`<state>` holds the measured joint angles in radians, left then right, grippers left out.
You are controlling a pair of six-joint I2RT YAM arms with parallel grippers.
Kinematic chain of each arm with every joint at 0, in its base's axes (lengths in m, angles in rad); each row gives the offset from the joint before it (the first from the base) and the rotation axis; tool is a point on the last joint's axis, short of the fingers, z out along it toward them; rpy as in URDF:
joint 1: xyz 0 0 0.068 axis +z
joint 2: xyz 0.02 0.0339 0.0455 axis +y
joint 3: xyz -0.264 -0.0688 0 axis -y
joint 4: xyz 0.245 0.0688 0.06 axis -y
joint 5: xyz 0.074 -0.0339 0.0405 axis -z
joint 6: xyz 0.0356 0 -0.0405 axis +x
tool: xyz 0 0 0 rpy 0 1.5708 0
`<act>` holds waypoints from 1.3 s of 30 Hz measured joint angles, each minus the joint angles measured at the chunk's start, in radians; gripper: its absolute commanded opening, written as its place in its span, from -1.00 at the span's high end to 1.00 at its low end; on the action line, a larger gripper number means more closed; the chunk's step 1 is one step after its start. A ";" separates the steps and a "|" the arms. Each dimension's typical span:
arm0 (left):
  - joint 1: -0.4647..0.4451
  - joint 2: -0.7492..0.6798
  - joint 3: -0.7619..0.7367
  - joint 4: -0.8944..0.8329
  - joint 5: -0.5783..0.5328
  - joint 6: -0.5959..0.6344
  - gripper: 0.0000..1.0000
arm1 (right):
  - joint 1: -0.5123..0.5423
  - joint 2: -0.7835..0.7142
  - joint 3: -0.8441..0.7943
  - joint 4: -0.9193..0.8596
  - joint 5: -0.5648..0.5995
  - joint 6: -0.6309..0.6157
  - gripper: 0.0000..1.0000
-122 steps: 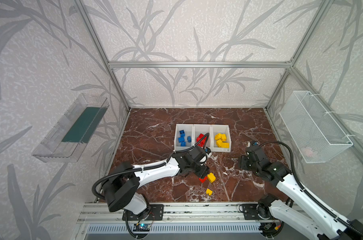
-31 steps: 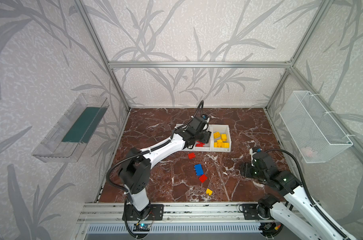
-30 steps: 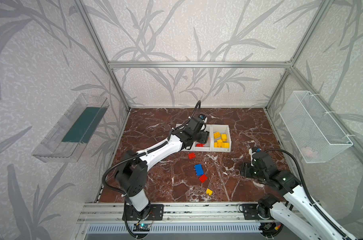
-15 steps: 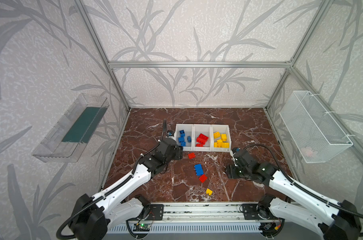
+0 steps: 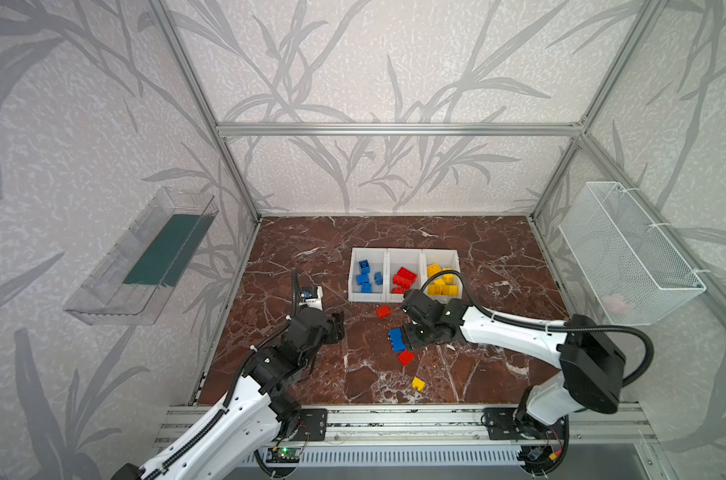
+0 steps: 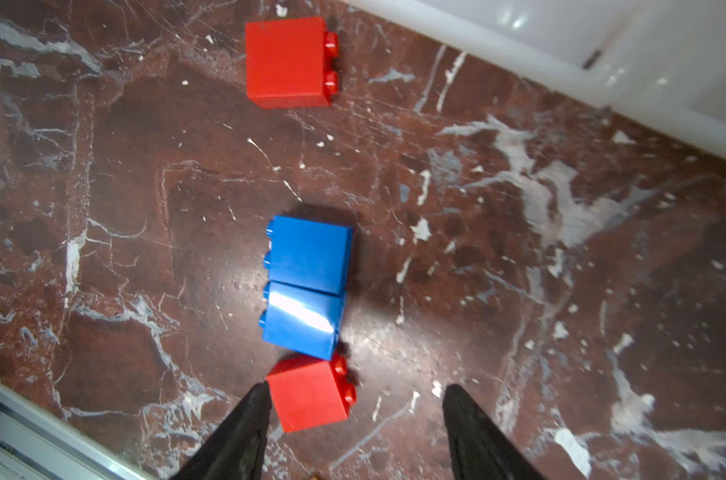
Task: Sort the legos into containers by color
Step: 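Lower the right gripper onto a blue brick and grasp it while the left arm withdraws, then reach the right gripper across to the blue compartment and release the blue brick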
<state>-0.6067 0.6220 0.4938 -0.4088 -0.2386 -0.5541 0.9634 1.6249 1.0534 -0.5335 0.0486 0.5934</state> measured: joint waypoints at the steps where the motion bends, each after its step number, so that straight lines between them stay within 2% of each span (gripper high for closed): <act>1: 0.000 -0.008 -0.001 -0.004 0.000 -0.003 -0.41 | 0.007 0.036 0.030 0.000 0.002 0.001 -0.34; 7: 0.000 -0.033 -0.029 -0.020 0.002 -0.019 -0.41 | 0.026 0.199 0.156 -0.004 0.023 0.014 -0.32; 12: 0.000 -0.045 -0.050 -0.030 0.009 -0.025 -0.41 | 0.027 0.258 0.186 -0.027 0.044 0.024 -0.28; 18: 0.000 -0.045 -0.060 -0.025 0.024 -0.025 -0.41 | 0.030 0.300 0.216 -0.047 0.056 0.026 -0.10; 23: 0.000 -0.045 -0.062 -0.025 0.026 -0.025 -0.41 | 0.039 0.343 0.259 -0.056 0.066 0.024 0.15; 31: 0.000 -0.048 -0.065 -0.026 0.025 -0.026 -0.41 | 0.041 0.351 0.294 -0.079 0.066 -0.010 0.27; 34: 0.000 -0.050 -0.065 -0.025 0.025 -0.028 -0.41 | 0.037 0.351 0.369 -0.112 0.067 -0.062 0.27; 39: 0.000 -0.051 -0.079 -0.024 0.032 -0.047 -0.41 | 0.007 0.386 0.637 -0.146 0.074 -0.171 0.27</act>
<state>-0.6064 0.5713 0.4149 -0.4328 -0.2070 -0.6010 0.9703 2.0113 1.6909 -0.6800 0.1223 0.4229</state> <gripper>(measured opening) 0.706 0.441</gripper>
